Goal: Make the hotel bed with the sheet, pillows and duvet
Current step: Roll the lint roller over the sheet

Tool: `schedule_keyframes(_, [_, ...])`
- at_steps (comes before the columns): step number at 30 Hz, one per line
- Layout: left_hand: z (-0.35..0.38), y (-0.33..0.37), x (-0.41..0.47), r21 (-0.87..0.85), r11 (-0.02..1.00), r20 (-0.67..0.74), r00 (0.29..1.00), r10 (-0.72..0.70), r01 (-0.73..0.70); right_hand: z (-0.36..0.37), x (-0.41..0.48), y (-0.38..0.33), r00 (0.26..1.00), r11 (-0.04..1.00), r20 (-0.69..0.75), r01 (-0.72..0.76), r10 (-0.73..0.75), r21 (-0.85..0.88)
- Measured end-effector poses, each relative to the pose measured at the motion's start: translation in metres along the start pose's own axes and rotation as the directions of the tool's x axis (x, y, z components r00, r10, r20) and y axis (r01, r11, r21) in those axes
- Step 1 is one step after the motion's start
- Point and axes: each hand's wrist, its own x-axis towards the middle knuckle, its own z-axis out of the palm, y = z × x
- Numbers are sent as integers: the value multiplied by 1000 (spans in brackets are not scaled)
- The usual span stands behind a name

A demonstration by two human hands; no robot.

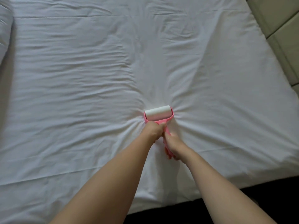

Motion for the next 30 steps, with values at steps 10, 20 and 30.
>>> schedule_keyframes(10, [49,-51,-52,31,999,58,997,-46,45,18,-56,74,996,995,-12,-89,90,32])
schedule_keyframes(20, [91,-89,-103,1,991,127,983,-132,133,25,-104,134,991,990,15,-136,136,46])
schedule_keyframes(30, [134,-103,-141,-125,983,102,987,-125,138,5,-136,175,997,995,9,-80,80,59])
